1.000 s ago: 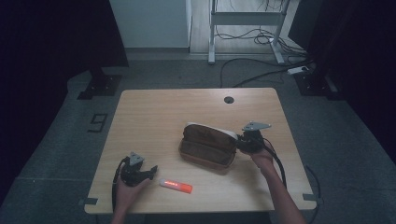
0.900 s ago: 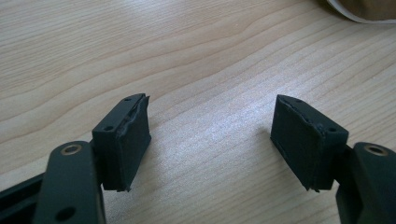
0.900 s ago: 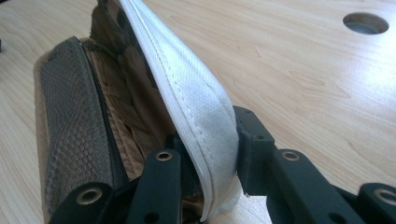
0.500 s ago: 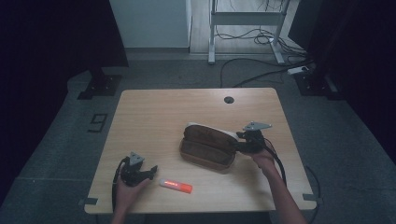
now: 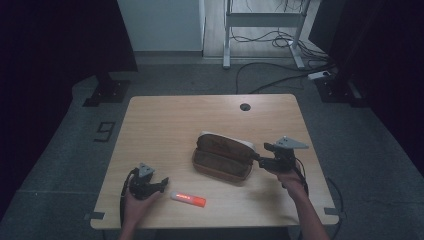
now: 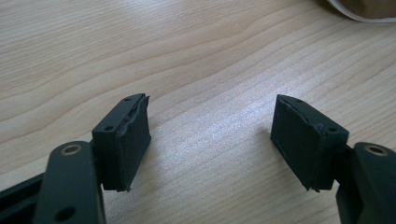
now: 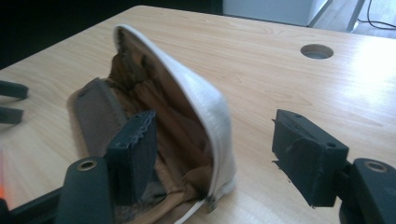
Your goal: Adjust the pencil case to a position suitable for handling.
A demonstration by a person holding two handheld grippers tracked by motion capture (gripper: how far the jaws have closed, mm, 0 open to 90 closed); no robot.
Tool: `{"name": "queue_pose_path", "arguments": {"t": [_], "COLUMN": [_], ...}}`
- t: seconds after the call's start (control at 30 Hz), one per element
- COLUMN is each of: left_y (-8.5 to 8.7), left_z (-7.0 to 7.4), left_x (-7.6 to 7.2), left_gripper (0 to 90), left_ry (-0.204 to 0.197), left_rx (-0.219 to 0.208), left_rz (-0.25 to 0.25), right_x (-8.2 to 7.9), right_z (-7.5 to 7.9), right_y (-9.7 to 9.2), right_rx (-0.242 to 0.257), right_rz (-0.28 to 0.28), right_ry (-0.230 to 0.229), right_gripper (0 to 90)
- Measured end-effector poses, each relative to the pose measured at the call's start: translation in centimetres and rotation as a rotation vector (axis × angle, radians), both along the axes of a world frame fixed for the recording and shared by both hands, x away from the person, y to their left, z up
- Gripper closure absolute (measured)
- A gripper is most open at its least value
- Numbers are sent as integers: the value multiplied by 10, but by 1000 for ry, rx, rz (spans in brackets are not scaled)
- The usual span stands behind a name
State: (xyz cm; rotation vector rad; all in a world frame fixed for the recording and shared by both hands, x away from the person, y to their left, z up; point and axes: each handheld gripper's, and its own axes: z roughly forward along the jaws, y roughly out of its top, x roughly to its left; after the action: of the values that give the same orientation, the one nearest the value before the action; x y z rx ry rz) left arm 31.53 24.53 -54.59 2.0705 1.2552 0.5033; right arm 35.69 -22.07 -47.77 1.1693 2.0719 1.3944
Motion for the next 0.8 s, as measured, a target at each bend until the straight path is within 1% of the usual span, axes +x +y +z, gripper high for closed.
{"name": "queue_pose_path", "arguments": {"t": [0.17, 0.27, 0.3, 0.37, 0.5, 0.53, 0.63, 0.67, 0.8], "left_y": [0, 0, 0, 0, 0, 0, 0, 0, 0], "left_z": [0, 0, 0, 0, 0, 0, 0, 0, 0], "left_x": [0, 0, 0, 0, 0, 0, 0, 0, 0], "left_gripper": [278, 278, 278, 278, 278, 278, 278, 278, 278], "left_ry": [0, 0, 0, 0, 0, 0, 0, 0, 0], "left_rx": [0, 0, 0, 0, 0, 0, 0, 0, 0], "left_rz": [0, 0, 0, 0, 0, 0, 0, 0, 0], "right_x": [-12, -16, -17, -18, -21, -22, -24, -26, -28], "right_z": [-5, -11, -13, -14, -17, -19, -19, -19, -20], "right_y": [1, 4, 6, 9, 15, 19, 24, 29, 36], "right_rx": [27, 68, 77, 62, 69, 72, 72, 68, 66], "right_rz": [20, 33, 40, 49, 60, 73, 88, 103, 120], "right_ry": [2, 4, 13, 18, 25, 26, 28, 24, 24], "right_gripper": [313, 318, 318, 316, 316, 316, 315, 315, 315]}}
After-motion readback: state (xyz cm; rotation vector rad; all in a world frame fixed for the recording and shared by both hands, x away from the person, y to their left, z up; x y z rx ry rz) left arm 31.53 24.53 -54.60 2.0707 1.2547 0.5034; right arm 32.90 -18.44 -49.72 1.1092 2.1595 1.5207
